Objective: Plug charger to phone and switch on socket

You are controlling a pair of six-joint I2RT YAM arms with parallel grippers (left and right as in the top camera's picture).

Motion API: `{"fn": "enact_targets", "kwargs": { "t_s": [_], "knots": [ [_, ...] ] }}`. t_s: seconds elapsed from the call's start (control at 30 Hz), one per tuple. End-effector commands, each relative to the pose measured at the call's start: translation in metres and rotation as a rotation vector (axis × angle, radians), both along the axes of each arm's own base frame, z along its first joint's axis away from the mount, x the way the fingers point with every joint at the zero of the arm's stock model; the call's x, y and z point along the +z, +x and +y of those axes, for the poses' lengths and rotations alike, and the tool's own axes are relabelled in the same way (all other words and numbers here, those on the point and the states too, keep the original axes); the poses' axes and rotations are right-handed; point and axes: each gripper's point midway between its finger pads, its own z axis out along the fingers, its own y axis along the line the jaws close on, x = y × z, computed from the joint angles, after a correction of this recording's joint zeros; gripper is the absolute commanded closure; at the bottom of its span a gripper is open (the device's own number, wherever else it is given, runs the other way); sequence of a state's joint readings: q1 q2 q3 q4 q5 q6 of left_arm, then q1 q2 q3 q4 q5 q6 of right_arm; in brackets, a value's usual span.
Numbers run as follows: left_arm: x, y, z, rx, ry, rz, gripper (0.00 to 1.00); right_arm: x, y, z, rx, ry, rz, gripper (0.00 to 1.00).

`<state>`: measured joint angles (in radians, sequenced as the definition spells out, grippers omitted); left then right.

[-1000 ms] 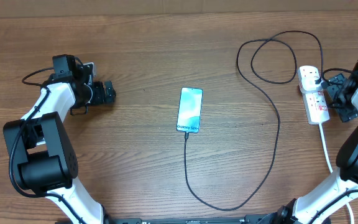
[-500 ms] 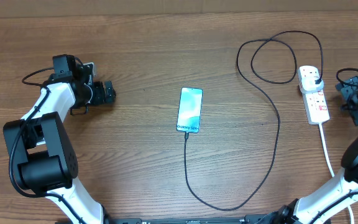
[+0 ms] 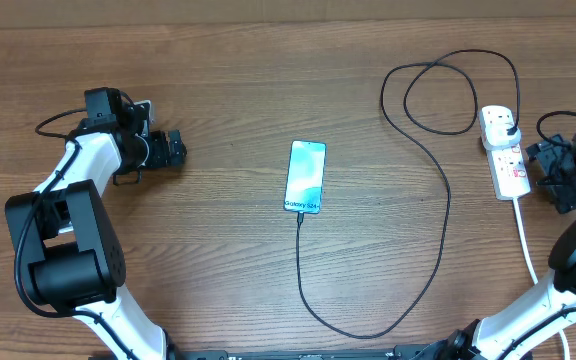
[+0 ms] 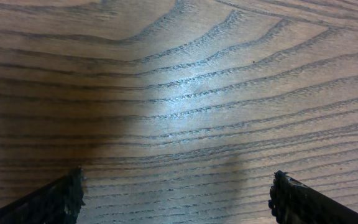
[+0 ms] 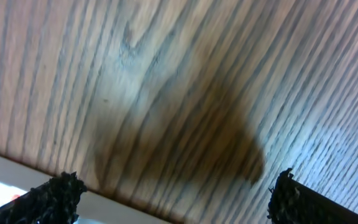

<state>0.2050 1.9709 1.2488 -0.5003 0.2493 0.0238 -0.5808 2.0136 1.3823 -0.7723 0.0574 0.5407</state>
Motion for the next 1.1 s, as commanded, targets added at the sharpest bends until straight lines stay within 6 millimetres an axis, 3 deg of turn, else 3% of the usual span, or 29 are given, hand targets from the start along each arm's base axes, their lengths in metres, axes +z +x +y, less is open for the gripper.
{"fn": "enact_targets", "kwargs": {
  "t_s": [0.0,0.5,1.07],
  "knots": [
    [0.01,0.003,0.003,0.015,0.006,-0.022,0.0,0.004,0.013,0.006,0.09,0.03,-0.04,0.0],
    [0.01,0.003,0.003,0.016,0.006,-0.022,0.0,0.009,0.029,-0.005,0.171,-0.044,-0.085,0.0],
    [0.01,0.003,0.003,0.016,0.006,-0.022,0.0,-0.006,0.026,0.011,0.191,0.01,-0.101,0.0]
  ]
}}
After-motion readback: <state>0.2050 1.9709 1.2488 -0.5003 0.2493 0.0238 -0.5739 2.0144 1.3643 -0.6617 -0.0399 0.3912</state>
